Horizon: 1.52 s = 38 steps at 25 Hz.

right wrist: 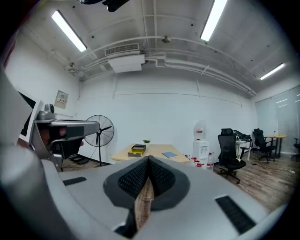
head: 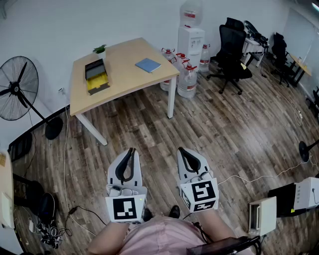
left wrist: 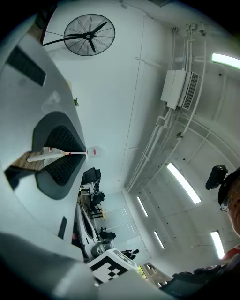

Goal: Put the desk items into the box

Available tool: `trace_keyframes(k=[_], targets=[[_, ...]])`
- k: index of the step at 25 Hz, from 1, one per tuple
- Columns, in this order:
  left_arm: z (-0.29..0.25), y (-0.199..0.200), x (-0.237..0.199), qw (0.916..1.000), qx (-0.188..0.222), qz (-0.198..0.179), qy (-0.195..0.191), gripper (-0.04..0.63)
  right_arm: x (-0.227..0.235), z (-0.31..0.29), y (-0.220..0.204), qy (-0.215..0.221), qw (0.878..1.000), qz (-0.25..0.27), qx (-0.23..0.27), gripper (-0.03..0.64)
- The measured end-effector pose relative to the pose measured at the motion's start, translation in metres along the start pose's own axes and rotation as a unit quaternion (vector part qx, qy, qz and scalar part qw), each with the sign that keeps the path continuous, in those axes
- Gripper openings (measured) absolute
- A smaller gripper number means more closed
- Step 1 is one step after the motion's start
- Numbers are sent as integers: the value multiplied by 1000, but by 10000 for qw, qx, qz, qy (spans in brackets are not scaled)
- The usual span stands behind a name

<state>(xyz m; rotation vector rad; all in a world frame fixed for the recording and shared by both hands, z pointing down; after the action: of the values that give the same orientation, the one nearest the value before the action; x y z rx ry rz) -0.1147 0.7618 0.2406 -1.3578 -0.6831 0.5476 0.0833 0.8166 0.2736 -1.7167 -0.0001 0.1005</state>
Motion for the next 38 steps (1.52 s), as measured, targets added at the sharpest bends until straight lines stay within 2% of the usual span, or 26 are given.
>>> trace_keyframes(k=[9, 14, 17, 19, 22, 29, 38], targets=[[-25, -2, 28, 10000, -25, 13, 44, 24, 35, -2, -7, 126, 9999, 42, 0, 2], [-31, -5, 44, 9994, -196, -216, 178, 24, 56, 1, -12, 325, 9995, 11, -35, 2], [-38, -5, 51, 9995, -201, -19, 235, 25, 65, -7, -16, 381, 9992, -58, -43, 5], [-42, -7, 52, 9994, -220, 12, 260, 23, 68, -14, -18, 480, 9987, -142, -90, 97], [-50, -11, 49, 9992, -270, -4, 291, 24, 71, -25, -19, 560, 9983, -153, -110, 112], [-97, -36, 7, 9986, -369, 189, 342, 24, 72, -89, -24, 529, 9982, -100, -270, 112], [-195, -52, -91, 9992, -229, 222, 241, 25, 71, -218, 1, 323, 9991, -49, -252, 127]])
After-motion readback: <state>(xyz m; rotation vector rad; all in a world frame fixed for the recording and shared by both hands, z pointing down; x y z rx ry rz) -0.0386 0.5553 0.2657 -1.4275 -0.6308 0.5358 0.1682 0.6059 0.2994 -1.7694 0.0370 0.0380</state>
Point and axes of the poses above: the fingertips, and each gripper's own axes: z backward along the fingers, x to its right, y out of its top, the point moved 10 cm from there along z, backward along the fingers, and after that the axes turned 7 degrees about -y, right-handed, at the moved point
